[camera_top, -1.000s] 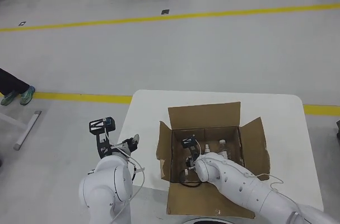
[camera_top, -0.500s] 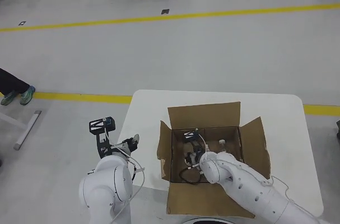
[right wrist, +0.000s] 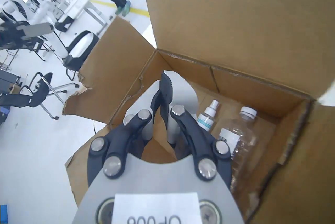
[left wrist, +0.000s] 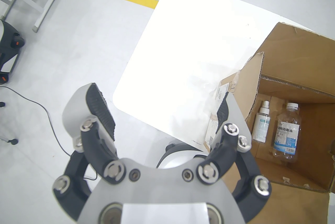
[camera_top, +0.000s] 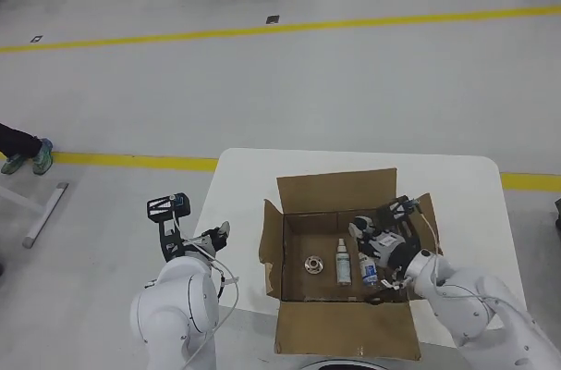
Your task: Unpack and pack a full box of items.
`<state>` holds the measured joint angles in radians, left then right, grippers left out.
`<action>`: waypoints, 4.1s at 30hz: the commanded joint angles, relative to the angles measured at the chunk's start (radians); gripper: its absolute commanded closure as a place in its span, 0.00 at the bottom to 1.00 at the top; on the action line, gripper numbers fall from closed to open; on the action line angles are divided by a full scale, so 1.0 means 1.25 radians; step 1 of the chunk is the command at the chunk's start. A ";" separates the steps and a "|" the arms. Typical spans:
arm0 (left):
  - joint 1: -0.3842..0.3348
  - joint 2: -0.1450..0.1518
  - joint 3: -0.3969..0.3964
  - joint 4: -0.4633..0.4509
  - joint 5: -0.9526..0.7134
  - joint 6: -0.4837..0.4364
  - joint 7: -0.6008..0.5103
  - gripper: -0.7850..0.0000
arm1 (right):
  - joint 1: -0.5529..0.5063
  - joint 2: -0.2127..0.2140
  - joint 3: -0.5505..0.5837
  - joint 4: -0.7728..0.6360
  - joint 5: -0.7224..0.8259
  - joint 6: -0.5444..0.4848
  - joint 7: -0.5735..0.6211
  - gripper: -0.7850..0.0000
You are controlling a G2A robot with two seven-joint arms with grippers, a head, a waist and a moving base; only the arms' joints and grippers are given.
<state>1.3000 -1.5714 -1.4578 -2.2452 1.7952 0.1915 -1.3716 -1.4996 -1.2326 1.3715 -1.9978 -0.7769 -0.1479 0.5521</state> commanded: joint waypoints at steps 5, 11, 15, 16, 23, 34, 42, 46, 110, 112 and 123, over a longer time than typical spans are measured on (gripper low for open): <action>0.000 0.000 0.000 0.000 0.000 0.000 0.000 0.00 | -0.094 0.017 0.157 -0.001 0.124 -0.175 -0.051 1.00; 0.000 0.000 0.000 0.000 0.000 0.000 0.000 0.00 | -0.145 0.025 0.214 -0.002 0.167 -0.239 -0.053 1.00; 0.000 0.000 0.000 0.000 0.000 0.000 0.000 0.00 | -0.145 0.025 0.214 -0.002 0.167 -0.239 -0.053 1.00; 0.000 0.000 0.000 0.000 0.000 0.000 0.000 0.00 | -0.145 0.025 0.214 -0.002 0.167 -0.239 -0.053 1.00; 0.021 0.002 -0.004 0.005 0.001 -0.021 0.063 0.00 | -0.146 0.024 0.209 -0.005 0.147 -0.246 -0.106 1.00; 0.122 0.024 0.051 0.070 0.146 -0.197 0.432 1.00 | -0.198 0.022 0.335 -0.022 0.174 -0.269 -0.345 1.00; 0.193 0.045 0.016 0.113 0.237 -0.305 0.620 1.00 | -0.232 0.020 0.399 0.017 0.184 -0.218 -0.396 1.00; 0.218 0.052 -0.011 0.105 0.235 -0.345 0.649 1.00 | -0.231 0.019 0.402 0.046 0.186 -0.194 -0.394 1.00; 0.076 0.108 0.183 0.368 0.326 -0.674 0.900 1.00 | -0.167 0.014 0.245 0.130 0.078 -0.100 -0.385 1.00; 0.078 0.111 0.185 0.367 0.334 -0.678 0.901 1.00 | -0.161 0.014 0.239 0.131 0.075 -0.100 -0.380 1.00; 0.068 0.119 0.185 0.398 0.324 -0.681 0.870 1.00 | -0.136 0.012 0.212 0.147 0.072 -0.103 -0.373 1.00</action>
<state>1.3877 -1.4229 -1.2278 -1.7510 2.2007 -0.6604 -0.2838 -1.6706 -1.2171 1.6371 -1.8162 -0.6883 -0.2759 0.0868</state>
